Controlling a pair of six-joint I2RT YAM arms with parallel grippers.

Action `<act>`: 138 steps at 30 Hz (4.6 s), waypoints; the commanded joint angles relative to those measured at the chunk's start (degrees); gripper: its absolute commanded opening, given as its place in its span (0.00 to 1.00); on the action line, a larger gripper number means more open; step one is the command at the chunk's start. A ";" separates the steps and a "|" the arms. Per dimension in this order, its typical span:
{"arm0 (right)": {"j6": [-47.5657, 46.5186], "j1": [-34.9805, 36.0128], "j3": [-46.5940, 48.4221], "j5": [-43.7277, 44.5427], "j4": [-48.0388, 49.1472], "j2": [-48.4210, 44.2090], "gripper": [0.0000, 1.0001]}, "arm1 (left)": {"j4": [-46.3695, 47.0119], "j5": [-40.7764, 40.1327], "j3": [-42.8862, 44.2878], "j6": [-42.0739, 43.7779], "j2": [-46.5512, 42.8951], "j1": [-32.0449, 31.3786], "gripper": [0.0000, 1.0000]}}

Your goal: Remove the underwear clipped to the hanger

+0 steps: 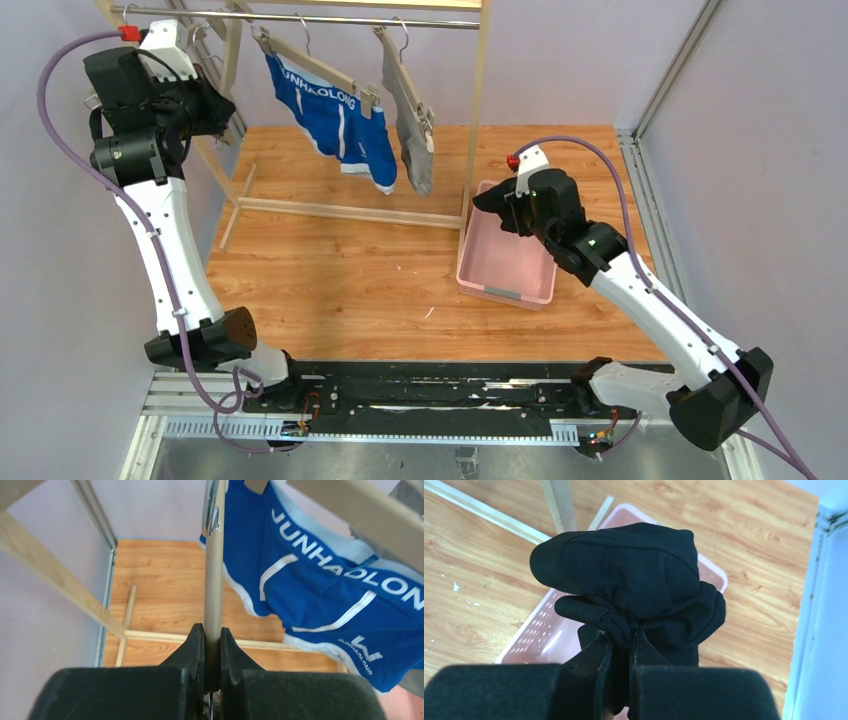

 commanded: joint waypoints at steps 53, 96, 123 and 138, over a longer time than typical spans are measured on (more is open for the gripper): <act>7.32 -8.95 -15.38 -9.06 12.19 16.06 0.58 | 12.15 -0.71 5.24 -6.04 5.59 1.77 0.45; 7.76 -6.60 -17.03 -13.94 5.21 -14.35 0.61 | 19.36 -11.13 0.94 -14.24 -3.16 -31.20 0.85; 7.59 -6.41 -22.62 -15.85 7.84 -16.35 0.55 | 22.82 -30.13 -4.83 -17.22 -0.15 -35.94 0.95; 8.33 -6.40 -22.88 -15.17 8.37 -15.89 0.55 | 19.27 -35.52 -6.08 -14.48 -1.26 -35.95 0.76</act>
